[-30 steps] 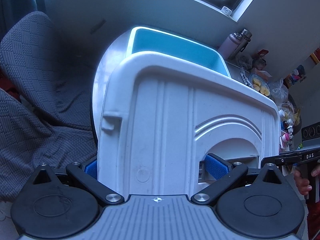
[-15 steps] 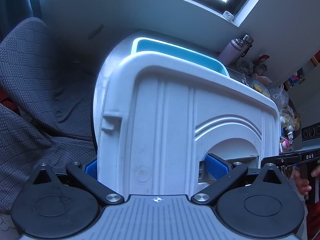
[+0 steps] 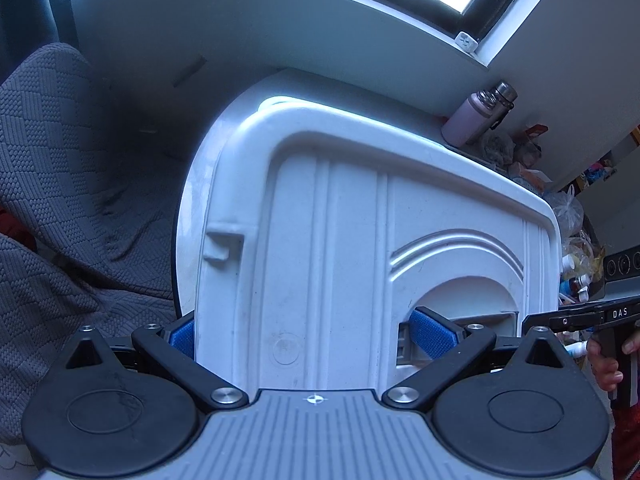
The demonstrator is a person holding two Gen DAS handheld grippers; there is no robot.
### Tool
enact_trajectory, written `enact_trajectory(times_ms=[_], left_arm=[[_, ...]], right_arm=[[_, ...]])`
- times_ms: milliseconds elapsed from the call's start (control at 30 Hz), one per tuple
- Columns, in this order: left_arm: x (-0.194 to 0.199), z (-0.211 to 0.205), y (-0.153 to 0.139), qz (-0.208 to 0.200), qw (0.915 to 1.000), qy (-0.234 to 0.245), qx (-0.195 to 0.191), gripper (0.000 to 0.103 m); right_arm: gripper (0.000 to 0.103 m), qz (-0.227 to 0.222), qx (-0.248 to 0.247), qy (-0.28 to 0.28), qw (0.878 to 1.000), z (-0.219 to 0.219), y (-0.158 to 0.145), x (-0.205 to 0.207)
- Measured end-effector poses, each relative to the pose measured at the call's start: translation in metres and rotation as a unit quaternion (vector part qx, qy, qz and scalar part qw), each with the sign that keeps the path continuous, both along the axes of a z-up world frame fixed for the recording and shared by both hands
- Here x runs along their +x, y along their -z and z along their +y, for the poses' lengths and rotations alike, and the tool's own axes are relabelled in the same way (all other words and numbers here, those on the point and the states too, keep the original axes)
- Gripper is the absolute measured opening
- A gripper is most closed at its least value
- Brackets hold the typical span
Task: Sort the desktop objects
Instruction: 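Carry the white lid over the blue tub with both tools, then lower the white lid flat onto the tub rim with both tools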
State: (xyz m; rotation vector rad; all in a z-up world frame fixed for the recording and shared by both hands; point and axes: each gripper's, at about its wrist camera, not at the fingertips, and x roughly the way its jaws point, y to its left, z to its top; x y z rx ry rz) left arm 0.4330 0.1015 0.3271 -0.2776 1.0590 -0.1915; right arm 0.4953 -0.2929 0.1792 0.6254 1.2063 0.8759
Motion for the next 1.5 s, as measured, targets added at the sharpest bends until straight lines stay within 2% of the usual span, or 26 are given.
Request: enact_trajectory(times_ms=[567,900,1200,1267,1300,1333,1400,1500], left_arm=[[0.101,-0.013,0.007,0.006,1.0000,0.005,-0.005,0.102],[0.164,-0.007,0.029,0.022,0.9996,0.009,-0.014,0.102],[0.207,0.003,0.058,0.037,0.9988,0.012,-0.028,0.103],[0.215,0.006,0.065,0.047,0.9980,0.014,-0.039,0.103],[0.218,0.006,0.069,0.054,0.9976,0.016,-0.040,0.103],[0.222,0.005,0.072,0.060,0.9975,0.018,-0.032,0.103],[0.225,0.003,0.078,0.066,0.9976,0.020,-0.008,0.103],[0.228,0.009,0.083,0.066,0.9978,0.007,-0.007,0.103]], right_arm=[[0.055,0.001,-0.004,0.009,1.000,0.001,0.010,0.000],[0.055,0.009,-0.010,0.016,1.000,0.005,0.013,-0.004],[0.056,0.025,-0.020,0.033,0.999,0.017,0.020,-0.029],[0.059,0.030,-0.023,0.051,0.998,0.017,0.019,-0.036],[0.065,0.038,-0.028,0.063,0.997,0.018,0.018,-0.038],[0.077,0.047,-0.042,0.073,0.995,0.019,0.015,-0.041],[0.099,0.037,-0.069,0.094,0.993,0.020,0.005,-0.053],[0.099,0.020,-0.076,0.110,0.991,0.021,-0.006,-0.075]])
